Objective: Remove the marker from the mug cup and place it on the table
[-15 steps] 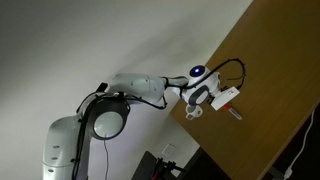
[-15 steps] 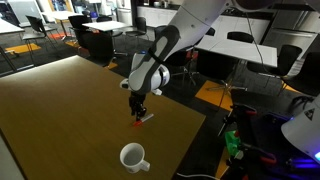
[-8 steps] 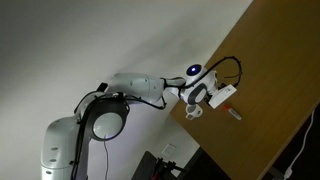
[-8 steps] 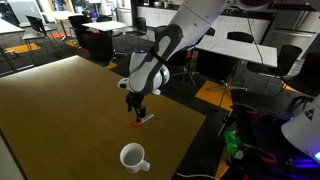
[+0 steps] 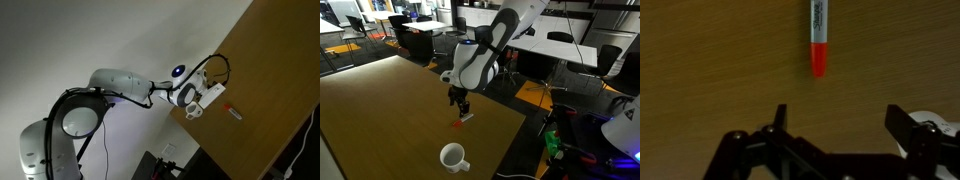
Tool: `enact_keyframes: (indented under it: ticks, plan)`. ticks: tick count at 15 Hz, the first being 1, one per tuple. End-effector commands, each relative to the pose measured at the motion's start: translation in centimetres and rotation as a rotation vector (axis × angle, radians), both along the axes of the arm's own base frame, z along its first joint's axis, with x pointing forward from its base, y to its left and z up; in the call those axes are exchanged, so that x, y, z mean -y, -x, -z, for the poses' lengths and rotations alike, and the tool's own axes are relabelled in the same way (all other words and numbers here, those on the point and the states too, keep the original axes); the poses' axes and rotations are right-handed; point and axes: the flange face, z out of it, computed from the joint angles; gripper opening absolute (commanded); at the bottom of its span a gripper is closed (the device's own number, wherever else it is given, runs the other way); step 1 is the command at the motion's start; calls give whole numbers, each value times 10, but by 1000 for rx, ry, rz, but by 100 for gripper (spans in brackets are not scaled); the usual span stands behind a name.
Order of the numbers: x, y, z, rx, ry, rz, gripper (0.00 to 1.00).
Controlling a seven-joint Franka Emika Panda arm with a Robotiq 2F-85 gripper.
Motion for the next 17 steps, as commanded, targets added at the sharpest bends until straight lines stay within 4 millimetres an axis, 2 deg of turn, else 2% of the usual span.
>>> enact_keyframes:
  ticks: [1, 9, 10, 13, 17]
  plan:
    - [-10, 28, -34, 25, 28, 9, 100]
    - [-24, 63, -64, 94, 61, -18, 100]
    - [-18, 46, -47, 61, 51, -29, 100]
    - [-23, 55, -52, 74, 54, -33, 100]
    - [-23, 56, -53, 75, 55, -34, 100]
